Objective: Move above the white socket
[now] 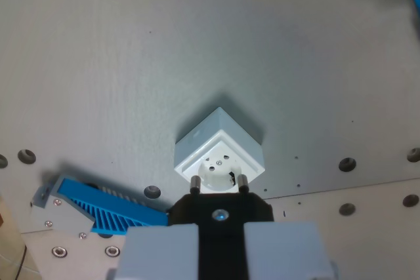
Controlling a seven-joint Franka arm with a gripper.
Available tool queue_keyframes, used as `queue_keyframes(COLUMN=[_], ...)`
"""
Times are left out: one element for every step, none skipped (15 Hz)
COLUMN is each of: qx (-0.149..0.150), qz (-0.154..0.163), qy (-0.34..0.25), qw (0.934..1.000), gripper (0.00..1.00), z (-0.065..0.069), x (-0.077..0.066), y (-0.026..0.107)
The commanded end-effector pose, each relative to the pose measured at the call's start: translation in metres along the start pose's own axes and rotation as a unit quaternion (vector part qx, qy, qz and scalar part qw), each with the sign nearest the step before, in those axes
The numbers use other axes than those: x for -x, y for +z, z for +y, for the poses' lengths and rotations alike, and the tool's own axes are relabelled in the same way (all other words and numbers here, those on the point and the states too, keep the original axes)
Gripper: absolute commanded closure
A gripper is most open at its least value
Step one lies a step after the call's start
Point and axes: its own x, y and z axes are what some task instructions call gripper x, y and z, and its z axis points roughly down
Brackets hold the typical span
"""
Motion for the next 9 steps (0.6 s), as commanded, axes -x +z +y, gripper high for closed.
queue_keyframes(qx=[0.000,0.000,0.000,0.000,0.000,0.000,0.000,0.000,0.000], qz=[0.000,0.000,0.001,0.001,0.001,0.001,0.001,0.001,0.001], qy=[0.001,0.000,0.000,-0.001,-0.002,-0.003,-0.006,-0.009,-0.012], qw=[1.0000,1.0000,1.0000,1.0000,1.0000,1.0000,1.0000,1.0000,0.9999], gripper=[1.00,1.00,1.00,1.00,1.00,1.00,1.00,1.00,1.00], z=[0.0002,0.0002,0.0002,0.0002,0.0002,0.0002,0.0002,0.0002,0.0002], x=[0.0000,0.0000,0.0000,0.0001,0.0001,0.0002,0.0004,0.0007,0.0010], y=[-0.0001,-0.0001,0.0000,0.0000,0.0001,0.0003,0.0005,0.0009,0.0014])
